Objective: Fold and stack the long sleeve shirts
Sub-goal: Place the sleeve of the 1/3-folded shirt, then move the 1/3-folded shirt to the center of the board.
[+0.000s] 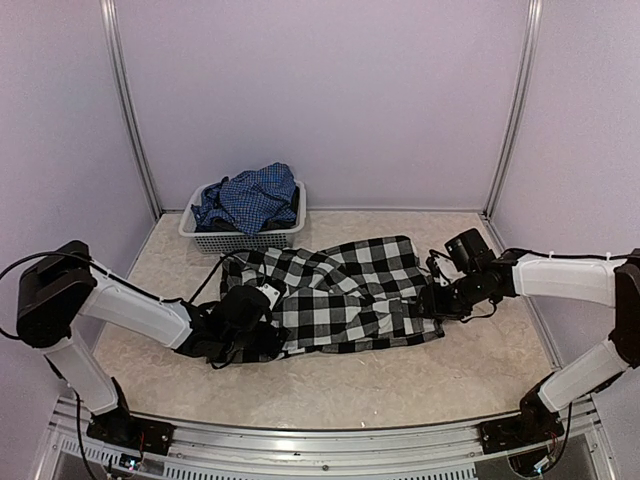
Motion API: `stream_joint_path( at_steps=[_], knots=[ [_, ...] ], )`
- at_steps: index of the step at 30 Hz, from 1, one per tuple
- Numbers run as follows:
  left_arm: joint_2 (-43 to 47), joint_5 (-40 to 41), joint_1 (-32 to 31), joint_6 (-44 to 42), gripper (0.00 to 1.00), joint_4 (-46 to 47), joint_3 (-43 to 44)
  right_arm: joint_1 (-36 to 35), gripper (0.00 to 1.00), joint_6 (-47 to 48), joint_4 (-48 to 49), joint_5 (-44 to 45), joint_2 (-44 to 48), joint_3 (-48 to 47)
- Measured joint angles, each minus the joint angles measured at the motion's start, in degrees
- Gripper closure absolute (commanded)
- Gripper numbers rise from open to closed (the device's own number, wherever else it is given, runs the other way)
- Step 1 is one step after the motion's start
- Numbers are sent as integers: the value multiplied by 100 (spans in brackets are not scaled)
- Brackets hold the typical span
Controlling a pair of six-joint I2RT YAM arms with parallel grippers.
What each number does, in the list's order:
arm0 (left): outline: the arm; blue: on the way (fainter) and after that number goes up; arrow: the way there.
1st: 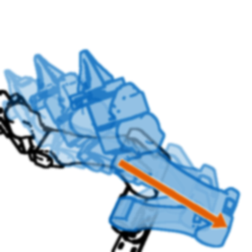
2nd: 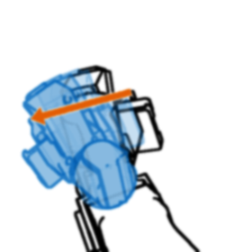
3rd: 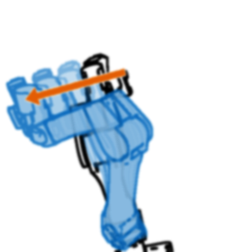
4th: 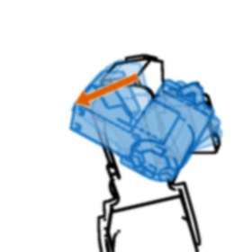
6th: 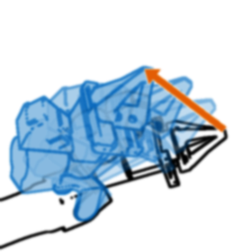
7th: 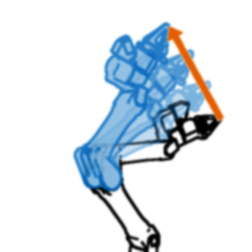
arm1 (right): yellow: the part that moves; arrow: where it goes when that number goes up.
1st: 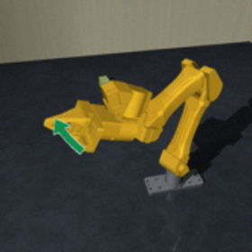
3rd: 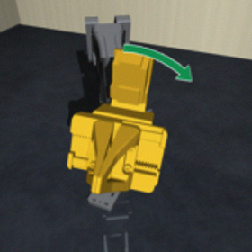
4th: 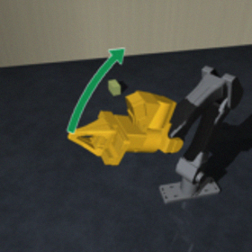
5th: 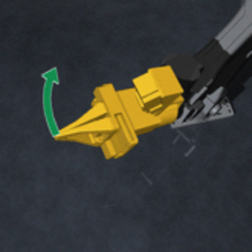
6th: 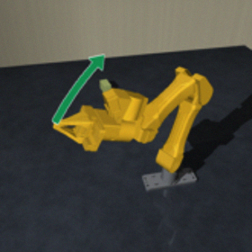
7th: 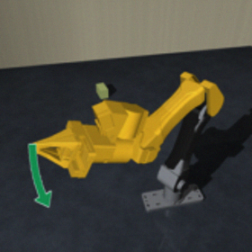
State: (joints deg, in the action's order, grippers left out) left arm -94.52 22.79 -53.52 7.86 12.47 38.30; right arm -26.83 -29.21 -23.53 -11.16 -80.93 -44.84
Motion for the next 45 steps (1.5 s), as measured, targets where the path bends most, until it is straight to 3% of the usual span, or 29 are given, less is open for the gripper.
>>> stream_joint_path(
  at_steps=[8,16,28,35,40,45],
  knots=[
    [-461,872,-365,107,2,168,7,-442,60,409,601,-24,-444,-337],
    [-636,999,-527,656,2,-81,247,-461,62,350,881,153,-1224,-186],
    [-162,282,-1213,2302,1,-1106,103,-979,56,-1008,1174,501,46,1163],
    [262,264,-1814,2774,1,-2114,101,-1956,43,-1921,-321,973,1034,1270],
    [804,225,-1272,2398,1,-2465,155,-2033,37,-1956,-1099,1757,1250,555],
    [1504,-470,-302,1843,3,-1906,175,-1814,38,-1340,-962,2194,885,-175]
  ],
)
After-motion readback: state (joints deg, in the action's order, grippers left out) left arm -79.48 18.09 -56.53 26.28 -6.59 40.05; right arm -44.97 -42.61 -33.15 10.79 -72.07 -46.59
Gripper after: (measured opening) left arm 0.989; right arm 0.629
